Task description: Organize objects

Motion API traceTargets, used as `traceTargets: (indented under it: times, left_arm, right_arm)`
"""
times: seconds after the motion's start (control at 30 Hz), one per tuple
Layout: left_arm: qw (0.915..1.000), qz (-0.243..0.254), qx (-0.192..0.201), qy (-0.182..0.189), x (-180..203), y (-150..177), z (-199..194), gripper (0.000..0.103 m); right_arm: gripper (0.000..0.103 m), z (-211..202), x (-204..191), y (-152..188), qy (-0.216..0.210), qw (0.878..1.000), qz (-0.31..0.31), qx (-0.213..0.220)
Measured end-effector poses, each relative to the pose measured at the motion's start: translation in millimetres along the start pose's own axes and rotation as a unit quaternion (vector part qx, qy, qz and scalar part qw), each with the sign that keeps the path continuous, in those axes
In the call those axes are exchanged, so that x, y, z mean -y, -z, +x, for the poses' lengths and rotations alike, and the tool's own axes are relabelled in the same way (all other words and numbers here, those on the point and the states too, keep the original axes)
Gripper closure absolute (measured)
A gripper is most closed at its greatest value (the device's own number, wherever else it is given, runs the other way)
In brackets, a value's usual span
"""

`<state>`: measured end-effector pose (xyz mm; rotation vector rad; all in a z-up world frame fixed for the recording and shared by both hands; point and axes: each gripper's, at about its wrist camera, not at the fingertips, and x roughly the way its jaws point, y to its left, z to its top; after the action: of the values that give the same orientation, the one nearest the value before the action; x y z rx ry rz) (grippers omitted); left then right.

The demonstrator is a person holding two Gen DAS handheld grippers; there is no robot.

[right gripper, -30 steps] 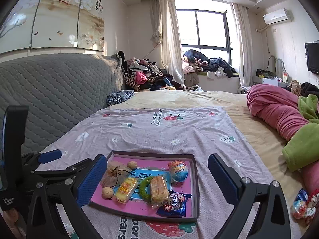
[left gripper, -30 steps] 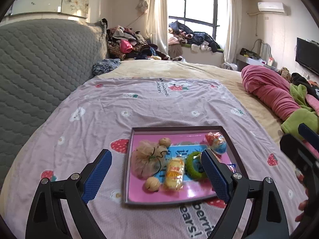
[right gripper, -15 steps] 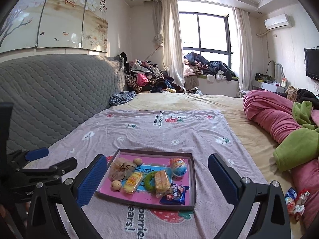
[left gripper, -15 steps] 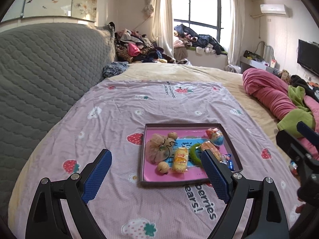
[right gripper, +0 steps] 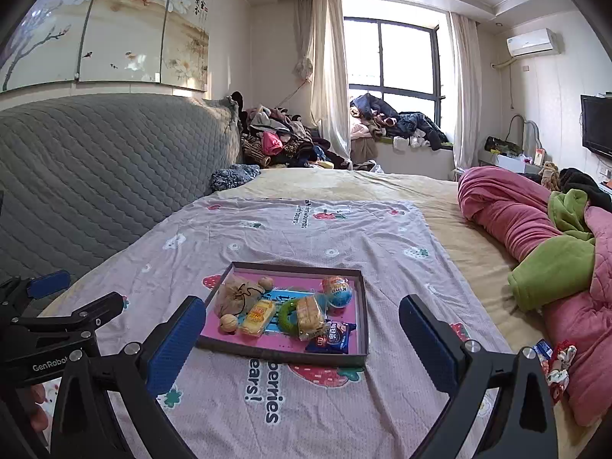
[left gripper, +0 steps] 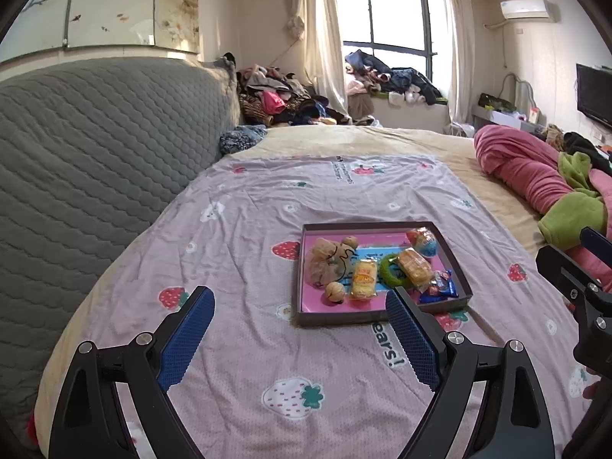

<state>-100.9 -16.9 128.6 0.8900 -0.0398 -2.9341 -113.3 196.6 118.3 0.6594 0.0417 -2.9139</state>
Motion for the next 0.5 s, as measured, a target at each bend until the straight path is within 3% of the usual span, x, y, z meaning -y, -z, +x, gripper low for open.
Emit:
traceTargets:
  times: [0.5]
  left_arm:
    - [0.9992,-0.016,-0.027,0.025,4.9,24.6,-17.3,0.011]
  right_arm:
    - [0.001,-22.4,8.7,20.6,0.001,1.0,-0.007,-0.016]
